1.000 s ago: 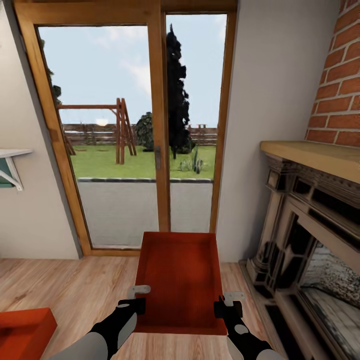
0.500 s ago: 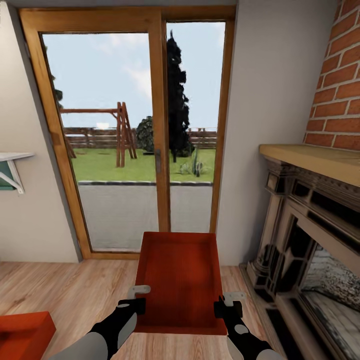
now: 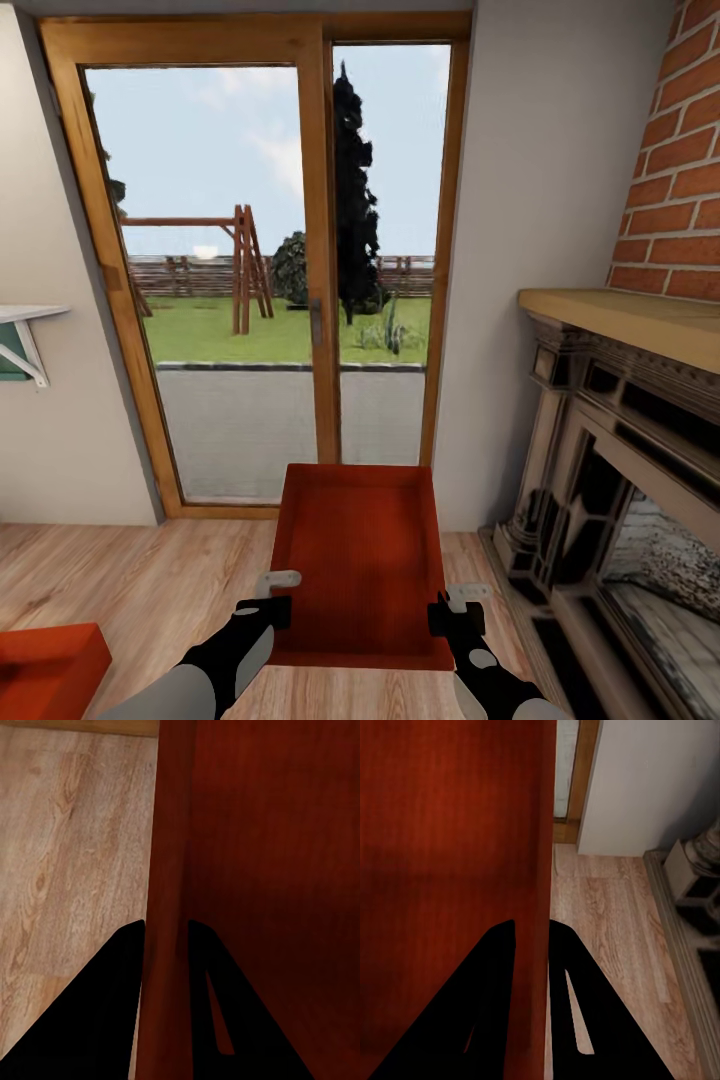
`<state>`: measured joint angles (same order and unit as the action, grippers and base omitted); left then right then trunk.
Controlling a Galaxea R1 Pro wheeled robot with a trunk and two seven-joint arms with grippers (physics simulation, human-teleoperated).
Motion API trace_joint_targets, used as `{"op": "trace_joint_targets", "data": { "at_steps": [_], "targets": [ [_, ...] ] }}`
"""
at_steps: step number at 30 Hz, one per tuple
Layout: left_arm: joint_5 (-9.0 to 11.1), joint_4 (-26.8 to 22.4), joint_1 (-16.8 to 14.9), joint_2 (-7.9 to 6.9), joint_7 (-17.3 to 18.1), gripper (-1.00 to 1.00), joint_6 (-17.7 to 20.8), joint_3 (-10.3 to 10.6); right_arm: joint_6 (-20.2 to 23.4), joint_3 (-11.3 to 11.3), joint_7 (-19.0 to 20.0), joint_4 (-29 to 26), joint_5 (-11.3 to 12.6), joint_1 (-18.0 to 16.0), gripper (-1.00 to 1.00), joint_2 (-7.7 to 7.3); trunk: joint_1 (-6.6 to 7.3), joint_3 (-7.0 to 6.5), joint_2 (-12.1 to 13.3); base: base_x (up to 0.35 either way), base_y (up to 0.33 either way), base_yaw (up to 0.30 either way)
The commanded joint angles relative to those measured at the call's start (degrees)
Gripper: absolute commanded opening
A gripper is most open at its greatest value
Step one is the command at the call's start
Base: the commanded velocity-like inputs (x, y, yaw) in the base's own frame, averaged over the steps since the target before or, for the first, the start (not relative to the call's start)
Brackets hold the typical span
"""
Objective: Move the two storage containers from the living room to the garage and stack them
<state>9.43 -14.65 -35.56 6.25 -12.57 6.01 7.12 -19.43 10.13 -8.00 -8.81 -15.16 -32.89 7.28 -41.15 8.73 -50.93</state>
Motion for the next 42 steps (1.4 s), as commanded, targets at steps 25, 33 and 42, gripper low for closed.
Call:
{"op": "trace_joint_targets", "data": {
  "at_steps": [25,33,42],
  "targets": [
    [-0.3,-0.1,0.0,-0.37,-1.0,-1.00,0.4,-0.3,-0.3,1.7,-0.2,-0.1,-0.6,-0.1,-1.00,0.01,-0.01,-0.20,-0.1,0.000,0.000,0.114],
    [-0.3,-0.1,0.0,-0.37,-1.0,-1.00,0.4,-0.3,-0.3,1.7,-0.1,-0.1,-0.6,-0.1,-1.00,0.01,-0.01,-0.55,-0.1,0.000,0.000,0.292],
    [-0.3,-0.1,0.0,-0.37,-1.0,-1.00,0.4,-0.3,-0.3,1.7,-0.1,-0.1,-0.6,-0.1,-1.00,0.01,-0.01,-0.99,-0.1,0.000,0.000,0.284]
  ]
}}
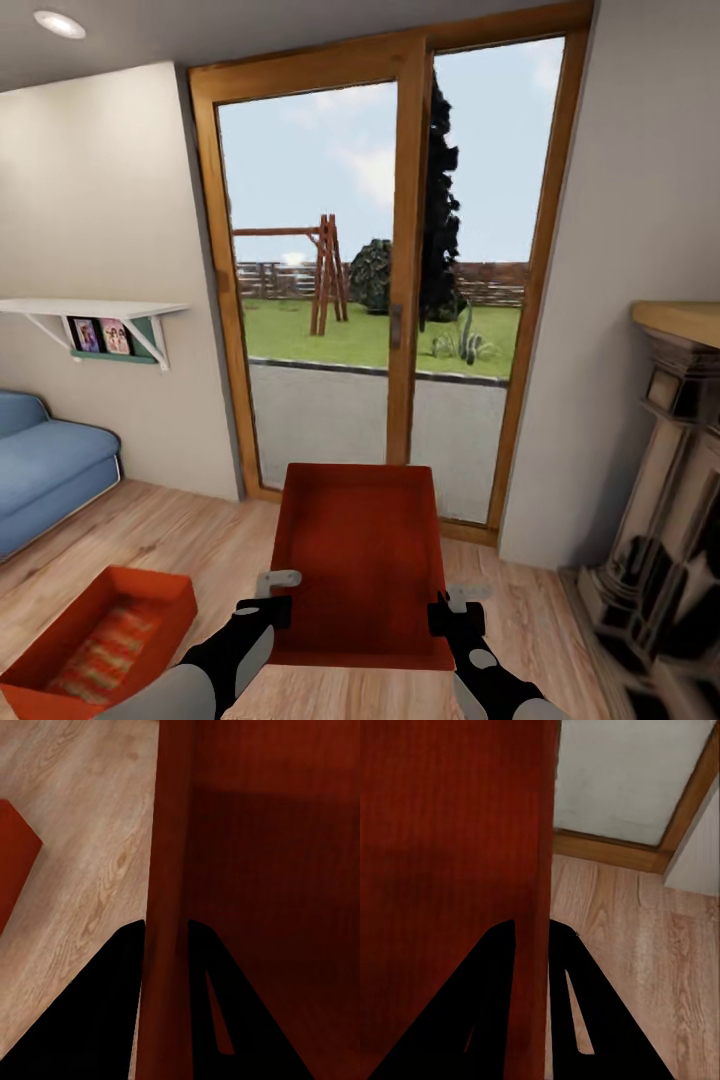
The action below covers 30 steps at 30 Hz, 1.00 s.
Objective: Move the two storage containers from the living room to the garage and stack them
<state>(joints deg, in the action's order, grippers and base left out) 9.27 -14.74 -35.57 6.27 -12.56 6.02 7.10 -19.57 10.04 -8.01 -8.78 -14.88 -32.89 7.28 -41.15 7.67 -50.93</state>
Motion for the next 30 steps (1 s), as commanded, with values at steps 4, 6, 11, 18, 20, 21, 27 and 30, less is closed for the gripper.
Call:
{"op": "trace_joint_targets", "data": {
  "at_steps": [4,6,11,18,20,21,27,30],
  "targets": [
    [-0.2,0.0,0.0,-0.38,-1.0,-1.00,0.4,-0.2,-0.2,1.8,-0.1,-0.1,-0.9,-0.1,-1.00,0.02,-0.01,-0.10,-0.1,0.000,0.000,0.272],
    [-0.1,0.0,0.0,-0.38,-1.0,-1.00,0.4,-0.2,-0.2,1.8,-0.1,-0.1,-0.9,-0.1,-1.00,0.02,-0.01,-0.19,-0.1,0.000,0.000,0.269],
    [-0.2,0.0,0.0,-0.38,-1.0,-1.00,0.4,-0.2,-0.2,1.8,-0.1,-0.1,-0.9,-0.1,-1.00,0.02,-0.01,-0.41,-0.1,0.000,0.000,0.269],
    [-0.1,0.0,0.0,-0.38,-1.0,-1.00,0.4,-0.2,-0.2,1.8,-0.1,-0.1,-0.9,-0.1,-1.00,0.02,-0.01,-0.72,-0.1,0.000,0.000,0.274],
    [-0.1,0.0,0.0,-0.38,-1.0,-1.00,0.4,-0.2,-0.2,1.8,-0.1,-0.1,-0.9,-0.1,-1.00,0.02,-0.01,-0.80,-0.1,0.000,0.000,0.276],
    [-0.1,0.0,0.0,-0.38,-1.0,-1.00,0.4,-0.2,-0.2,1.8,-0.1,-0.1,-0.9,-0.1,-1.00,0.02,-0.01,-0.85,-0.1,0.000,0.000,0.277],
    [-0.2,-0.1,0.0,-0.38,-1.0,-1.00,0.4,-0.2,-0.2,1.8,-0.1,-0.2,-0.9,-0.1,-1.00,0.02,-0.01,-1.11,-0.1,0.000,0.000,0.277],
    [-0.2,-0.1,0.0,-0.38,-1.0,-1.00,0.4,-0.2,-0.2,1.8,-0.1,-0.2,-0.9,-0.1,-1.00,0.02,-0.01,-1.24,-0.1,0.000,0.000,0.277]
  ]
}}
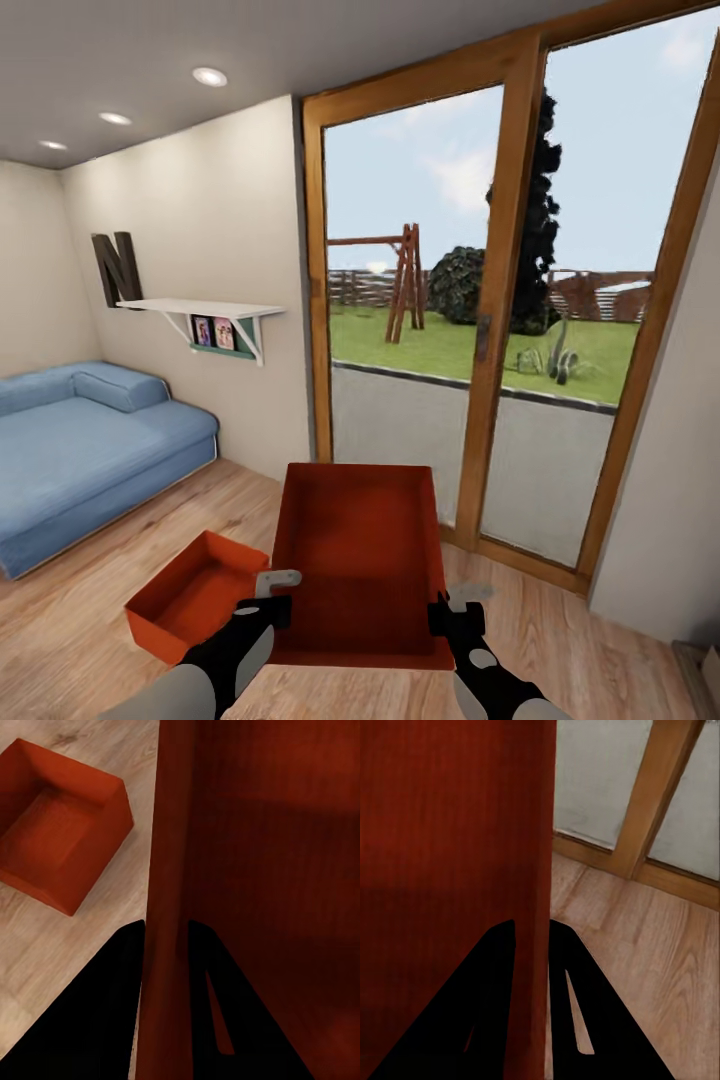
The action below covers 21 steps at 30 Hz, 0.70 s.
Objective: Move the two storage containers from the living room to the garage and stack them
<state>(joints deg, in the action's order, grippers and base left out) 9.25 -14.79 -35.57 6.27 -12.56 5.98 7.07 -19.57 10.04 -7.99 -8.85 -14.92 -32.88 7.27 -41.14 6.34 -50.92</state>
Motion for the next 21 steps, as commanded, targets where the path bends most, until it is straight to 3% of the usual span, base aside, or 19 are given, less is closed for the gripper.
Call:
{"op": "trace_joint_targets", "data": {
  "at_steps": [1,21],
  "targets": [
    [-0.2,0.0,0.0,-0.38,-1.0,-1.00,0.4,-0.2,-0.2,1.8,-0.1,-0.1,-0.8,-0.1,-1.00,0.02,-0.01,0.04,-0.1,0.000,0.000,0.277],
    [-0.2,-0.2,0.0,-0.38,-1.0,-1.00,0.4,-0.2,-0.2,1.8,-0.1,-0.1,-0.8,-0.1,-1.00,0.02,-0.01,-0.83,-0.1,0.000,0.000,0.278]
  ]
}}
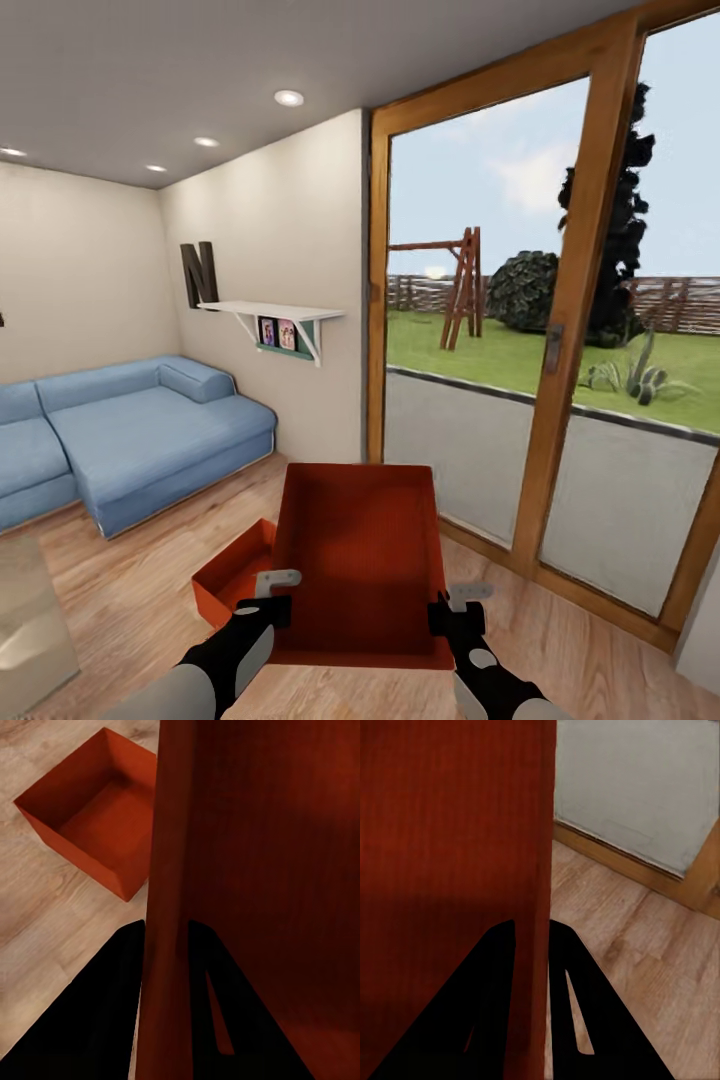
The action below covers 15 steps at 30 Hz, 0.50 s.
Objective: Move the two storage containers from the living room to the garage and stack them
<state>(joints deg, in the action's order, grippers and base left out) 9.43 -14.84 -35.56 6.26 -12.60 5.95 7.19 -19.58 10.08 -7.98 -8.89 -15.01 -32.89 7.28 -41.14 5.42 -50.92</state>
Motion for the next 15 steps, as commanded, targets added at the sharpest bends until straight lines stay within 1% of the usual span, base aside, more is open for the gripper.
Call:
{"op": "trace_joint_targets", "data": {
  "at_steps": [1,15],
  "targets": [
    [-0.4,-0.1,0.0,-0.37,-0.9,-1.00,0.4,-0.3,-0.2,1.8,-0.1,-0.1,-0.7,-0.1,-1.00,0.02,-0.01,0.04,-0.1,0.000,0.000,0.278],
    [-0.4,-0.2,0.0,-0.37,-0.9,-1.00,0.4,-0.3,-0.2,1.8,-0.1,-0.1,-0.7,-0.1,-1.00,0.02,-0.01,-0.57,-0.1,0.000,0.000,0.278]
  ]
}}
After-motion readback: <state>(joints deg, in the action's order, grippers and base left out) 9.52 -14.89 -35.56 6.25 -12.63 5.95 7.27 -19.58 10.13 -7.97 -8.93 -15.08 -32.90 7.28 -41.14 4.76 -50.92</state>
